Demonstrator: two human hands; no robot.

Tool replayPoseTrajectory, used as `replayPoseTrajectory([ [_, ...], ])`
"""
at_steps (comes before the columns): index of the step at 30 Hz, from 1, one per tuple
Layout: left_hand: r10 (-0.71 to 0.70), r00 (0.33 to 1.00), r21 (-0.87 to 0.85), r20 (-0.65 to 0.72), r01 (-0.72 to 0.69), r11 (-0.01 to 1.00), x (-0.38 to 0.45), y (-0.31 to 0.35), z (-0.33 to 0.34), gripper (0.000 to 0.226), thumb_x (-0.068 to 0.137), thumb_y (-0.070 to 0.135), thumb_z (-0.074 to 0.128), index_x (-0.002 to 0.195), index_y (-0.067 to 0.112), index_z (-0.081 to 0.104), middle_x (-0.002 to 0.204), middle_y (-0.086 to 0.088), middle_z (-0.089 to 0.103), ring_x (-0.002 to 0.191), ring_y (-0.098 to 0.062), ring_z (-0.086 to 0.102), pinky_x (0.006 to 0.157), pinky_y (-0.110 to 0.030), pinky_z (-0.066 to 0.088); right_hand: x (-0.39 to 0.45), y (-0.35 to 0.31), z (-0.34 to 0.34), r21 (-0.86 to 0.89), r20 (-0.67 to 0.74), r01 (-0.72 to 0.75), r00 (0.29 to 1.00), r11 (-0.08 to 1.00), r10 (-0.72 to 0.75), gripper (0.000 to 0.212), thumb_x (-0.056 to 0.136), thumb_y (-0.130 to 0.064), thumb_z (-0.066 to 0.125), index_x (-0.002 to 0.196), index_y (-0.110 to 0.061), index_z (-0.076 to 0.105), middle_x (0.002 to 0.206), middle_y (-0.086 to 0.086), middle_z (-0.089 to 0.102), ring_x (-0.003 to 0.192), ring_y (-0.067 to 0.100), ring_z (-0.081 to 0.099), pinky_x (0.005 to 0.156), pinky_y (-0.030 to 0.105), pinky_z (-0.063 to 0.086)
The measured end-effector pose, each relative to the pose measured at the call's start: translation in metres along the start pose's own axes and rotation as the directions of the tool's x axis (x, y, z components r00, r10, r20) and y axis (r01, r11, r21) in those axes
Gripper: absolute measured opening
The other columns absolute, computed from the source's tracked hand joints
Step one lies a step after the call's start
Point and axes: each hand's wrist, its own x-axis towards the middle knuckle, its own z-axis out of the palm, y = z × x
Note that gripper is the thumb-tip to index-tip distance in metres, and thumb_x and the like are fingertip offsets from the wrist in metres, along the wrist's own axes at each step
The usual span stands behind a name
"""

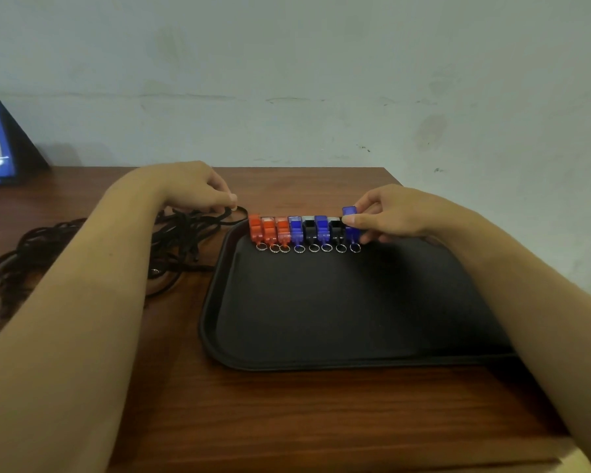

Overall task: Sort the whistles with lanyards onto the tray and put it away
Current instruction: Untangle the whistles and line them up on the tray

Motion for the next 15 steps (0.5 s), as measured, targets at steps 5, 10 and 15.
replayPoseTrajectory([
  [5, -0.007, 1.0, 0.008, -0.027, 0.007, 1.0, 0.0029, -0.0014, 0.0027, 0.029, 0.101, 0.041, 0.055, 0.117, 0.021, 0.07, 0.097, 0.007, 0.069, 0.085, -0.005, 0.06, 0.08, -0.031, 0.042, 0.0016, 0.0014, 0.0001, -0.058, -0.021, -0.007, 1.0, 0.998, 0.006, 0.036, 0.094, -0.047, 0.066, 0.115, -0.018, 0.065, 0.099, 0.002, 0.074, 0.094, 0.018, 0.072, 0.08, 0.031, 0.061],
  [10, -0.007, 1.0, 0.008, -0.028, 0.008, 1.0, 0.0041, -0.0011, 0.0036, 0.028, 0.102, 0.041, 0.054, 0.115, 0.022, 0.07, 0.096, 0.007, 0.07, 0.086, -0.005, 0.06, 0.084, -0.033, 0.042, 0.0015, 0.0023, -0.002, -0.179, -0.05, -0.02, 0.999, 0.984, 0.011, 0.033, 0.095, -0.051, 0.063, 0.107, -0.02, 0.069, 0.092, 0.001, 0.07, 0.076, 0.018, 0.064, 0.076, 0.03, 0.055],
  [15, -0.007, 1.0, 0.009, -0.026, 0.007, 1.0, 0.0044, -0.0011, 0.0034, 0.025, 0.101, 0.042, 0.054, 0.11, 0.024, 0.069, 0.096, 0.009, 0.07, 0.085, -0.004, 0.06, 0.081, -0.032, 0.042, 0.0033, 0.0038, 0.0019, -0.132, -0.042, -0.036, 0.999, 0.991, 0.031, 0.03, 0.097, -0.044, 0.063, 0.098, -0.015, 0.071, 0.091, 0.007, 0.074, 0.079, 0.017, 0.066, 0.066, 0.024, 0.055],
])
